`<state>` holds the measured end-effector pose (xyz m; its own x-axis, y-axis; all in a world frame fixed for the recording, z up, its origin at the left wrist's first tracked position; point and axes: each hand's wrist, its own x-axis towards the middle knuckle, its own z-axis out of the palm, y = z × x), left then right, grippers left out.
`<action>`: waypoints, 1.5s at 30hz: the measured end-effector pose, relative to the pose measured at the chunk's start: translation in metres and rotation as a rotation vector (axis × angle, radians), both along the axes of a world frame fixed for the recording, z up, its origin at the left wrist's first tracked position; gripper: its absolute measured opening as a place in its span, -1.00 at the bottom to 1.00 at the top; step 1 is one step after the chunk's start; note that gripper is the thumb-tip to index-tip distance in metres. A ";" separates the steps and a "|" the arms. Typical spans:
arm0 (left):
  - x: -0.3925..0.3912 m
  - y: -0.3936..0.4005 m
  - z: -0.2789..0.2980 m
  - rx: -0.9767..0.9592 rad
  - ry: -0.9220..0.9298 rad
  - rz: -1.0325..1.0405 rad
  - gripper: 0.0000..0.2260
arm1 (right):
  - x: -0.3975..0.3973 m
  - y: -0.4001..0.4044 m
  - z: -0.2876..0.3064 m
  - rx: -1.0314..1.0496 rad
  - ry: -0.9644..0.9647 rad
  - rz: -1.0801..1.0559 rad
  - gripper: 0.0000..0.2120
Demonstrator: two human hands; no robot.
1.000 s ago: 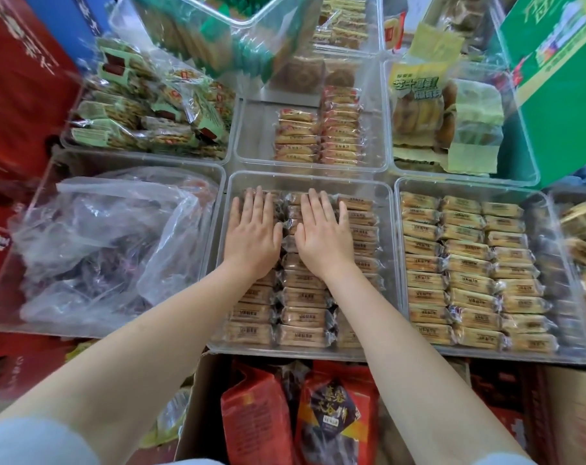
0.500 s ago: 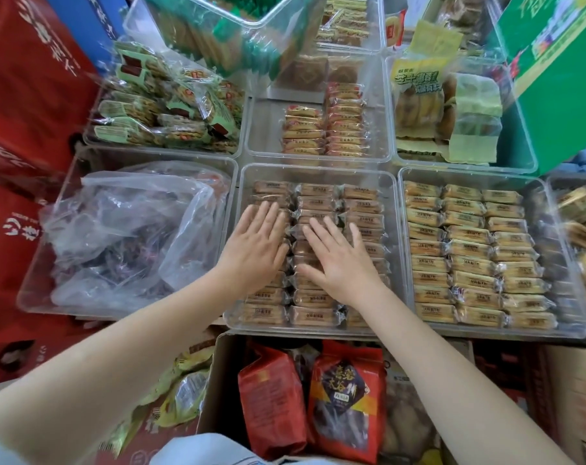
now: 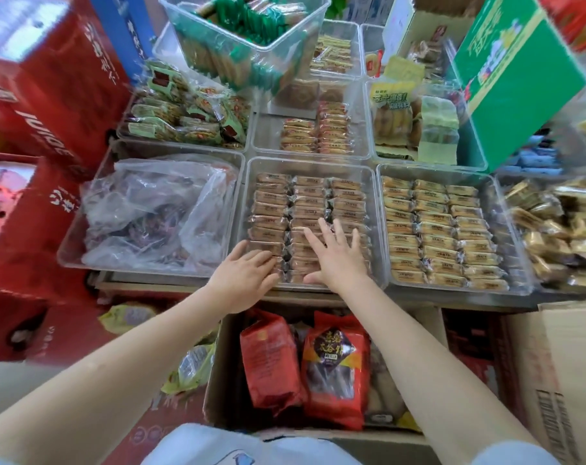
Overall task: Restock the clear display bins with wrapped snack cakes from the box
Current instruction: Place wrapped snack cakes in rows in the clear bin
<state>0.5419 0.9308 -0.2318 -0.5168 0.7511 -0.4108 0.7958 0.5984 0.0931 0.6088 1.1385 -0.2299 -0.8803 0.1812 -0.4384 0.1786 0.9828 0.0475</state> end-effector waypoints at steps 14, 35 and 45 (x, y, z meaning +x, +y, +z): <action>0.093 -0.009 0.025 0.523 -0.166 0.157 -0.67 | 0.175 -0.051 0.071 -0.271 0.343 -0.501 -0.79; 0.180 0.255 0.029 0.355 -0.050 0.249 -0.58 | 0.158 0.263 0.045 -0.252 0.179 -0.453 -0.82; 0.207 0.318 0.004 0.219 -0.061 0.196 -0.50 | 0.159 0.323 0.023 0.224 -0.131 -0.210 -0.56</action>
